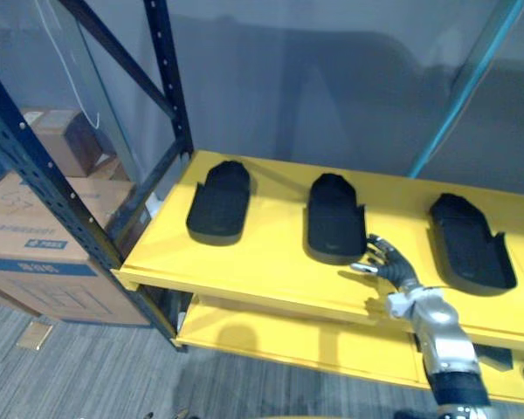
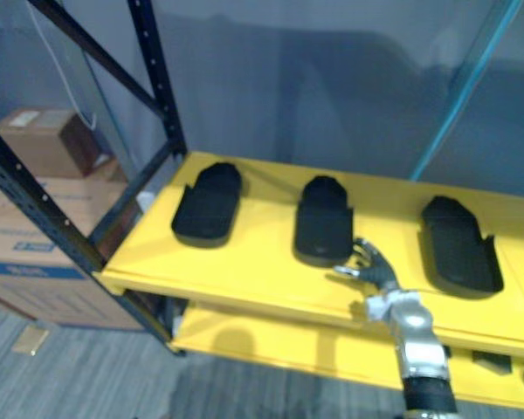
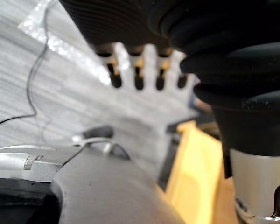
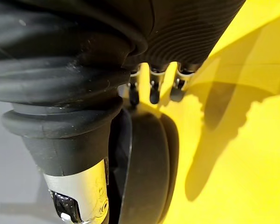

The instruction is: Walk over and take plastic housings, then place them on the shelf

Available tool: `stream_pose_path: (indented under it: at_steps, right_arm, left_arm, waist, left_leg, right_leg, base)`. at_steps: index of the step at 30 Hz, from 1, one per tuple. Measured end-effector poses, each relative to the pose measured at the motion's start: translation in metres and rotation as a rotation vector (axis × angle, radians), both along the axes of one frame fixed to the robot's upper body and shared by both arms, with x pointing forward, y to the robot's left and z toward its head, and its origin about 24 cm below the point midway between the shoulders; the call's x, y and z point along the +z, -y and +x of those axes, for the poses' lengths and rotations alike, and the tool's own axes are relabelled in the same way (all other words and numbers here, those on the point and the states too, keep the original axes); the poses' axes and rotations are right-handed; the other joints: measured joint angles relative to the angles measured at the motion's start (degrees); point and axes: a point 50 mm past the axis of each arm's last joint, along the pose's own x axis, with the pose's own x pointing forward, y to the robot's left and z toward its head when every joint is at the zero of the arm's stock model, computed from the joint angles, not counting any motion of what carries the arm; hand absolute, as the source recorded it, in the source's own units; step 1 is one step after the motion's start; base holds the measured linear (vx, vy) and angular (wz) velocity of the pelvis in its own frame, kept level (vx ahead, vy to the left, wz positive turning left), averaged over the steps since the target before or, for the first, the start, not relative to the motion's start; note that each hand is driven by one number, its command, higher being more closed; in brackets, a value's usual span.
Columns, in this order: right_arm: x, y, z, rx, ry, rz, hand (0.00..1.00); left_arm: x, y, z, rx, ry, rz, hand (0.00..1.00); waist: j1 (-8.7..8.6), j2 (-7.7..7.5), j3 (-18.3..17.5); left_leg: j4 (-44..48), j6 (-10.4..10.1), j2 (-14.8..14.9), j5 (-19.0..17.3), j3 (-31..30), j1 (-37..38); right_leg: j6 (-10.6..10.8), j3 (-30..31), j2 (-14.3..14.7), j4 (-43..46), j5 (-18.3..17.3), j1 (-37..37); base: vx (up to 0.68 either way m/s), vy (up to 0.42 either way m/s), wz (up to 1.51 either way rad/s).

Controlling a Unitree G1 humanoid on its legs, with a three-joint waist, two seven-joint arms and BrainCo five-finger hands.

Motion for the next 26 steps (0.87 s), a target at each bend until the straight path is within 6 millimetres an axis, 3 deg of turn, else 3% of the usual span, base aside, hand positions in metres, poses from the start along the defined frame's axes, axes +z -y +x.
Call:
stream_pose_path:
  at_steps: [7, 11, 12, 14, 17, 19, 23, 26]
  right_arm:
    - [0.000, -0.001, 0.000, -0.004, 0.002, -0.011, 0.00]
    - [0.006, 0.001, 0.003, -0.117, 0.072, -0.112, 0.00]
    - [0.014, 0.003, 0.004, -0.179, 0.130, -0.148, 0.00]
    - [0.062, 0.014, 0.002, -0.393, 0.430, -0.292, 0.00]
    - [0.105, 0.022, -0.007, -0.575, 0.706, -0.348, 0.00]
    - [0.133, 0.033, -0.027, -0.760, 0.934, -0.376, 0.00]
    - [0.134, 0.054, -0.047, -0.892, 0.970, -0.365, 0.00]
    - [0.118, 0.070, -0.064, -0.984, 0.889, -0.359, 0.00]
  left_arm:
    - [0.000, 0.000, 0.000, 0.005, 0.001, -0.003, 0.00]
    - [0.000, 0.001, 0.001, 0.012, 0.001, 0.001, 0.00]
    - [0.000, 0.001, 0.000, 0.014, 0.000, 0.005, 0.00]
    - [-0.001, 0.004, -0.003, 0.020, -0.009, 0.003, 0.00]
    - [-0.002, 0.004, -0.007, 0.023, -0.018, 0.002, 0.00]
    - [-0.002, 0.005, -0.008, 0.024, -0.018, 0.000, 0.00]
    - [-0.003, 0.003, -0.012, 0.026, -0.026, 0.005, 0.00]
    - [-0.004, 0.004, -0.017, 0.030, -0.038, 0.005, 0.00]
  waist:
    - [0.00, -0.09, -0.1]
    - [0.27, -0.02, -0.3]
    - [0.36, 0.12, -0.3]
    - [0.03, 0.48, -0.6]
    - [-0.14, 0.76, -1.1]
    - [-0.66, 0.87, -1.2]
    - [-1.29, 0.66, -1.5]
    - [-2.64, 0.94, -1.8]
  left_leg:
    - [0.0, 0.0, 0.0, 0.0, 0.0, 0.0]
    - [0.0, 0.0, 0.2, 0.1, 0.5, 0.0]
    - [0.0, 0.0, 0.3, 0.2, 0.6, -0.1]
    - [0.0, -0.1, 0.6, 0.3, 1.1, 0.0]
    - [0.0, -0.4, 1.2, 0.6, 2.0, 0.0]
    - [0.0, -0.5, 2.1, 1.2, 2.2, 0.0]
    - [0.0, -0.9, 2.8, 0.9, 3.1, -0.1]
    - [0.0, -0.9, 2.9, 1.0, 3.6, -0.1]
  right_leg:
    - [0.0, 0.0, 0.0, 0.0, 0.0, 0.0]
    - [0.3, 1.2, 0.1, 0.6, 0.2, -1.0]
    - [0.2, 1.4, 0.1, 1.0, 0.2, -1.1]
    - [0.1, 1.8, 0.3, 1.3, 0.3, -1.3]
    - [-0.3, 2.8, 1.0, 1.7, 0.6, -2.2]
    - [-0.9, 2.8, 1.7, 2.5, 1.0, -3.1]
    - [-1.5, 3.7, 2.3, 2.2, 0.9, -3.8]
    - [-1.3, 4.6, 2.4, 1.9, 0.9, -4.8]
  base:
    - [0.00, 0.000, 0.00]
    - [0.00, 0.001, -0.07]
    - [0.01, 0.002, -0.14]
    - [0.00, -0.001, -0.05]
    - [-0.01, -0.008, -0.16]
    - [-0.05, -0.033, -0.13]
    - [-0.09, -0.011, -0.13]
    - [-0.08, 0.003, -0.13]
